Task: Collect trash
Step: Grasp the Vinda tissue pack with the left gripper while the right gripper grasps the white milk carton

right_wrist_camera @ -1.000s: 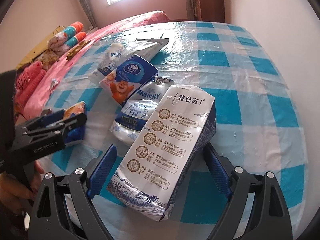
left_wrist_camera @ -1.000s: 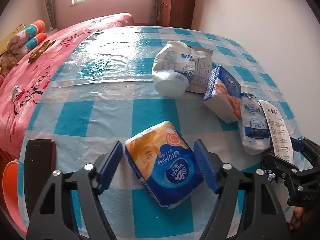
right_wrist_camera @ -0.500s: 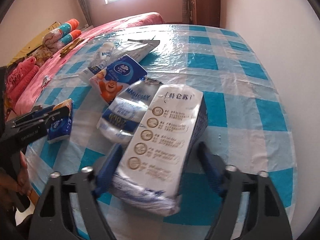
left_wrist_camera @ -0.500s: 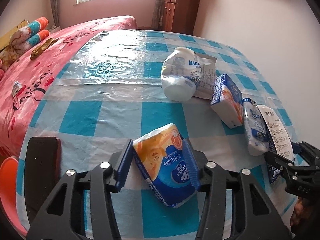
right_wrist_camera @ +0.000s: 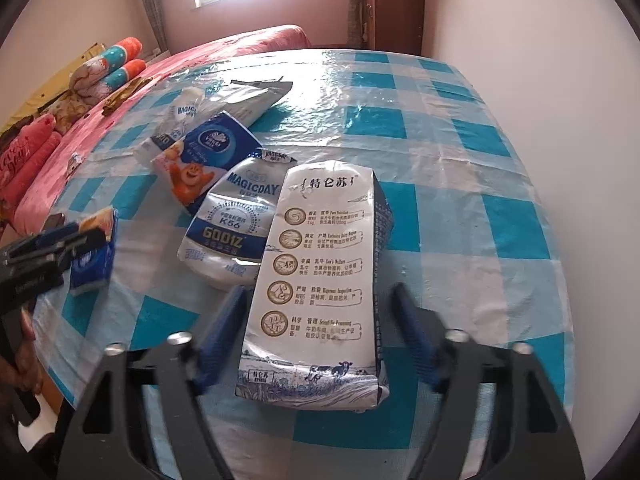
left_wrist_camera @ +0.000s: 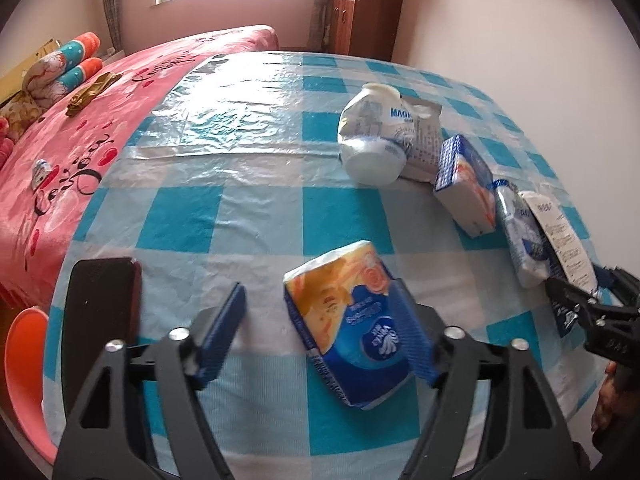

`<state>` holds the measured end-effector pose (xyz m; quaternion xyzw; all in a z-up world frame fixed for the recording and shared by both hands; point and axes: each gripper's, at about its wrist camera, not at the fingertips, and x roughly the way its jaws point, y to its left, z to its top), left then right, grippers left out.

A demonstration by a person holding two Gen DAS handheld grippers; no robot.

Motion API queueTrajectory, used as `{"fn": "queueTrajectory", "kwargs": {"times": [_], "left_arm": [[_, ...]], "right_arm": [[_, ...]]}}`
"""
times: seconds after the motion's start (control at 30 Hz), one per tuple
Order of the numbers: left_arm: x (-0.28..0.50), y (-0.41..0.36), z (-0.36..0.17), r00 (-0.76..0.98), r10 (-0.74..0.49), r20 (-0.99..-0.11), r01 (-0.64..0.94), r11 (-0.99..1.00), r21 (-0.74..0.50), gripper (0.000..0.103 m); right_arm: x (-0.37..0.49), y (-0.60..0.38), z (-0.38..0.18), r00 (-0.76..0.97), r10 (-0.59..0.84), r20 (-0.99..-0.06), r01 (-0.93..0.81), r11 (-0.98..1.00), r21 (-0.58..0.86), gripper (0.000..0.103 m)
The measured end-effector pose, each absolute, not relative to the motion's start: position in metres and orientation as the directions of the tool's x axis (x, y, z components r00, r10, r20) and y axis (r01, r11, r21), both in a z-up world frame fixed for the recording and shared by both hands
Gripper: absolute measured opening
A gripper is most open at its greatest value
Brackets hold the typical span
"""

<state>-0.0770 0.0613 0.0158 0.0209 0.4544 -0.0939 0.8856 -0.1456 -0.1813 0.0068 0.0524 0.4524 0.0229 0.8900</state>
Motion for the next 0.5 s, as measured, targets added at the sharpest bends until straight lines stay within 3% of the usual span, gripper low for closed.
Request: {"fn": "queueTrajectory", "kwargs": {"times": [0.23, 0.5], "left_arm": [[-0.08, 0.049, 0.014, 0.549, -0.12, -0.827, 0.183, 0.983, -0.021, 0.089], [-0.094, 0.034, 0.009, 0.564, -0.097, -0.82, 0.221, 0.975, 0.037, 0.091]], "right_arm": [[-0.139, -0.19, 0.009, 0.597, 0.08, -0.799, 0.026, 0.993, 0.119, 0.087], [-0.141, -0.193, 0.004, 0.592, 0.099, -0.8, 0.018, 0.991, 0.136, 0.087]]}}
